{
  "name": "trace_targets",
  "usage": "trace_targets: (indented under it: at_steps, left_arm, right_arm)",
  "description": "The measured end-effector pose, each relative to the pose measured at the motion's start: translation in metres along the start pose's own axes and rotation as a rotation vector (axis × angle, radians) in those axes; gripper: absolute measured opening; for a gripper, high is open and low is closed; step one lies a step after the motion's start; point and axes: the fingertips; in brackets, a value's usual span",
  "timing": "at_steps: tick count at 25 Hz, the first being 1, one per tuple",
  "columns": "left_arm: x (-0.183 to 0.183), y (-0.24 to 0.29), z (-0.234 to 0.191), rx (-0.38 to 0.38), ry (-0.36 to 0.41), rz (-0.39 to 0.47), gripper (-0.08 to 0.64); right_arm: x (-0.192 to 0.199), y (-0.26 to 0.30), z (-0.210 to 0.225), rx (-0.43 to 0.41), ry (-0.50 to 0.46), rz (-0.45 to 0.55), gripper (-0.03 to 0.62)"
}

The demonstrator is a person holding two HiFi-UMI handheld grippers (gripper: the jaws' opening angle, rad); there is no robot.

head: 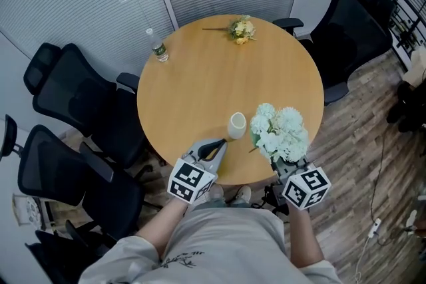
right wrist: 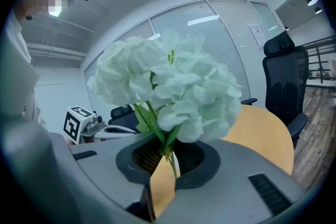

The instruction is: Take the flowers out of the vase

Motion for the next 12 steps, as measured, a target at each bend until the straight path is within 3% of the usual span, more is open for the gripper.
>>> trace_targets:
  at_steps: [12]
  left_arm:
    - [-0.012,0.005,0.015,0.015,-0.017,0.019,0.009]
  right_arm:
    - [-0.001,-0.007,-0.01,-0.006,-0.016,-0.006,0.051]
Point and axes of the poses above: the fingertips, and each gripper's own axes: y forward along the fingers, z to its right, x out of its underside, and after that the axes turned 12 degrees about z, right-handed
